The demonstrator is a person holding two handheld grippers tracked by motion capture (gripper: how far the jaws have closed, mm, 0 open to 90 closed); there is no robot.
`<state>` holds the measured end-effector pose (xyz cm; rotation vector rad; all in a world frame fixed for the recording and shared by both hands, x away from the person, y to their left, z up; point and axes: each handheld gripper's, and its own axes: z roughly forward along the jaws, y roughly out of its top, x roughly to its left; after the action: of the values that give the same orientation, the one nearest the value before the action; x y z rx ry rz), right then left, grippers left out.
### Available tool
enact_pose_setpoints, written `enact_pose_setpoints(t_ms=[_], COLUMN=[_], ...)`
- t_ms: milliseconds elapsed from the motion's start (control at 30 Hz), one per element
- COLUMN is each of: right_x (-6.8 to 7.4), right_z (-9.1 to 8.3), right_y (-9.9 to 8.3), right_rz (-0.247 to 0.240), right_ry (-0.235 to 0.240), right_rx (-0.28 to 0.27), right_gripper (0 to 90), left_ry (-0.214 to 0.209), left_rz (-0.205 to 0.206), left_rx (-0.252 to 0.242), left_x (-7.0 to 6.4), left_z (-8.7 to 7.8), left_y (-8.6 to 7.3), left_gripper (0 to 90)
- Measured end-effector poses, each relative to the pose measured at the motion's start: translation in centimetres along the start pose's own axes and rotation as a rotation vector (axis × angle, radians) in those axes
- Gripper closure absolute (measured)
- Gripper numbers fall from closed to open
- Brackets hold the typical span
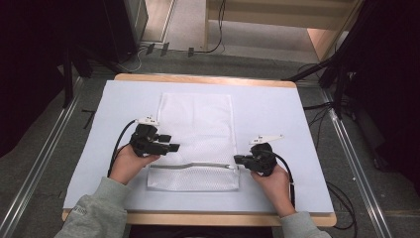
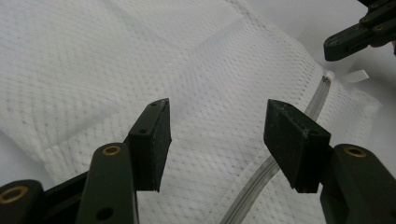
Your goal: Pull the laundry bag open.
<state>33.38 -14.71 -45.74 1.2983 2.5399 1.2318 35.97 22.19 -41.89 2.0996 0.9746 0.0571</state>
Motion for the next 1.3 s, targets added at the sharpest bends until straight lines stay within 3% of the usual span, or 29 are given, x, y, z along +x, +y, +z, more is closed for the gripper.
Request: enact_pose_setpoints(t_ms=[533,1000,1300], right_x=[0.5,0.8,1.9], right_z=[1.3,1.0,1.0], right_y=[-0.7,-1.2,-1.2], right_rz=[-0.011,0.009,-0.014], right_ry=[-0.016,0.023,0.043], right_rx=[0.051,0.062,0.055], right_gripper=[90.0,90.0,90.0], left_ry=[-0.035,-0.050,-0.057], left_rz=[0.036,0.049,0.060], left_rx=[0.012,0.028,0.034], left_x=[-1.1,-1.3,-1.6], left_z=[1.2,2.1,2.5], left_y=[0.7,1.1,1.3], left_gripper=[42.1,42.1,42.1])
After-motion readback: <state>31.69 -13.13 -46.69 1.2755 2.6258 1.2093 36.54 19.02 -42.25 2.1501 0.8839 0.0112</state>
